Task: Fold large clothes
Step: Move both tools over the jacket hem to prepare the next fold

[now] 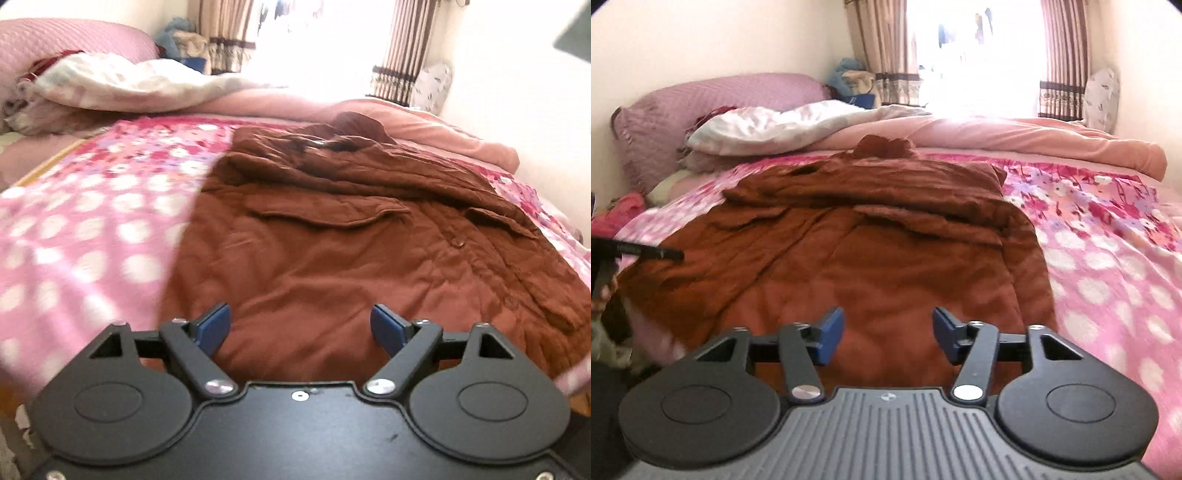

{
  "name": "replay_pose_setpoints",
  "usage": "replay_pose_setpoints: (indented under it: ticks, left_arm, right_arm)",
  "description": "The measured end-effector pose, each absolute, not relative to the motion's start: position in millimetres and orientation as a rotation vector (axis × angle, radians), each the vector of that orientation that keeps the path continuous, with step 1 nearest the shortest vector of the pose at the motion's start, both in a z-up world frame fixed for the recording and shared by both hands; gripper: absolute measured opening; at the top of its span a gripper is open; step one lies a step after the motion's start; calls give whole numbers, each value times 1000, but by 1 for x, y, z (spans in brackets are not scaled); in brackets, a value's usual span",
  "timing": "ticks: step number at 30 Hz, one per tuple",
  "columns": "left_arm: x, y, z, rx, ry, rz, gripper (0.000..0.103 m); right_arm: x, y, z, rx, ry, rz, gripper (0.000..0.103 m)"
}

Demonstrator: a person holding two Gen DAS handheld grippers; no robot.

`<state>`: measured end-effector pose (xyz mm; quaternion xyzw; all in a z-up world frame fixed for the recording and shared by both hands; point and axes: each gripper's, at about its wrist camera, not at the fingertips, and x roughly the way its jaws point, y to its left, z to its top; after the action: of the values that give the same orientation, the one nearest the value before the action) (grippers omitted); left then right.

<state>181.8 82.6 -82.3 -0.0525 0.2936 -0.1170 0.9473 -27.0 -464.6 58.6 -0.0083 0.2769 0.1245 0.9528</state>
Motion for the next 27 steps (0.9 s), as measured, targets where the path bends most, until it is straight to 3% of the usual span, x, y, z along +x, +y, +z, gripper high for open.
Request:
replay_pose_setpoints:
  ticks: [12, 16, 21, 25, 27]
  left_arm:
    - [143, 137, -81, -177, 604, -138, 85]
    - [162, 160, -93, -329, 726, -180, 85]
    - [173, 165, -91, -433, 722, -244, 85]
    - [180, 160, -87, -446, 751, -287, 85]
    - [185, 159, -89, -460, 767, -289, 85]
  right_arm:
    - [-54, -526, 42, 222, 561, 52, 67]
    - [-47, -544, 40, 294, 567, 32, 67]
    - [-34, -555, 28, 346, 589, 46, 66]
    - [-29, -554, 22, 381, 606, 87, 64]
    - [-27, -552, 20, 378, 614, 97, 53]
